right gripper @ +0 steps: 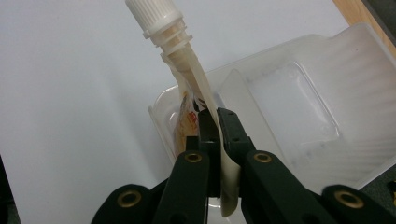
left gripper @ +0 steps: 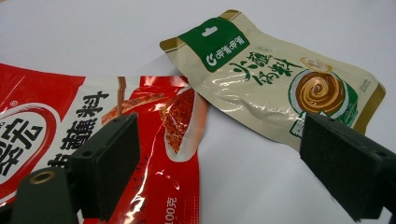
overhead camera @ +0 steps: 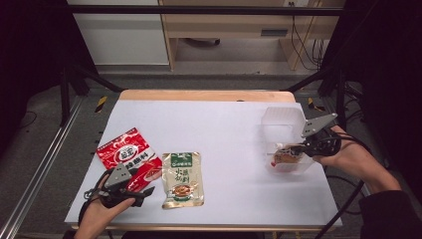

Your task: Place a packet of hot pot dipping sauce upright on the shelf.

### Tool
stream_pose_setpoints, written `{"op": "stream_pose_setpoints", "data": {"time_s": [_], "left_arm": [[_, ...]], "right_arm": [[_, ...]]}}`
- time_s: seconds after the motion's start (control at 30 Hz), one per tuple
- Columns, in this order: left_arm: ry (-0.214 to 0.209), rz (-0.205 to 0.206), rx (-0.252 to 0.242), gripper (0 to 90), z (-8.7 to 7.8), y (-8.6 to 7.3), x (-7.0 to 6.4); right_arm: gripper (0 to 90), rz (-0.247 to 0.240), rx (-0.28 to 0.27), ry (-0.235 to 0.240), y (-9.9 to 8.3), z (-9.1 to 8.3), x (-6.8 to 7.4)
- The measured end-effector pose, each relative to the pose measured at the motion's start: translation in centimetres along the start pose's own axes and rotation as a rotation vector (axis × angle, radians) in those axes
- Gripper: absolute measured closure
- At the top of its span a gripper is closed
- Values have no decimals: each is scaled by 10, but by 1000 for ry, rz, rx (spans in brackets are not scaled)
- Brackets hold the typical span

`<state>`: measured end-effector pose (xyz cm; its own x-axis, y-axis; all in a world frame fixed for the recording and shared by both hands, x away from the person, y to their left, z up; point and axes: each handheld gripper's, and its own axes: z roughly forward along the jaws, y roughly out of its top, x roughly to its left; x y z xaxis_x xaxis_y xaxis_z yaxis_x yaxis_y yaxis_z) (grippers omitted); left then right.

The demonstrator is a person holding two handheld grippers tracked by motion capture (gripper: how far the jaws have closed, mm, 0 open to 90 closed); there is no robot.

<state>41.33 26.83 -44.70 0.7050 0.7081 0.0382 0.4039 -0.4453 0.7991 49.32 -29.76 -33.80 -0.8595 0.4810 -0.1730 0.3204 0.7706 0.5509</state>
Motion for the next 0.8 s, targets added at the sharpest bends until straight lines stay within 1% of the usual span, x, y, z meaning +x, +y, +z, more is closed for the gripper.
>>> {"op": "stream_pose_setpoints", "data": {"time_s": [0.1,0.23,0.27,0.3,0.33,0.37,0.47,0.5,0.53,0.57,0.6,0.67,0.7,0.8], "left_arm": [[-1,2,1,122,0,0,0],[-1,-1,0,122,0,0,-1],[0,2,2,122,0,0,-1],[0,2,2,121,0,0,-1],[0,3,2,121,0,0,-1],[2,3,2,121,0,0,-1],[1,9,7,121,1,0,-1],[1,9,6,121,1,0,-1],[0,8,6,121,1,0,-1],[0,8,6,121,1,0,-1],[1,10,7,121,1,0,-2],[1,10,7,120,1,0,-2],[1,10,8,120,1,0,-2],[1,11,10,119,2,0,-2]], "right_arm": [[880,10,10,-2,-2,3,-1],[853,33,1,-8,-5,4,-2],[826,32,5,-10,-6,3,-2],[826,32,5,-10,-6,3,-2],[741,39,-1,-20,-7,2,-2],[711,48,-4,-24,-7,1,-2],[601,50,-10,-47,-8,-2,1],[566,58,-15,-54,-8,-3,2],[517,59,-23,-64,-7,-4,4],[517,59,-23,-64,-7,-4,4],[445,57,-36,-98,-5,-7,7],[373,64,-59,-124,-2,-13,10],[346,57,-75,-140,1,-16,11],[280,53,-100,-171,8,-24,16]]}}
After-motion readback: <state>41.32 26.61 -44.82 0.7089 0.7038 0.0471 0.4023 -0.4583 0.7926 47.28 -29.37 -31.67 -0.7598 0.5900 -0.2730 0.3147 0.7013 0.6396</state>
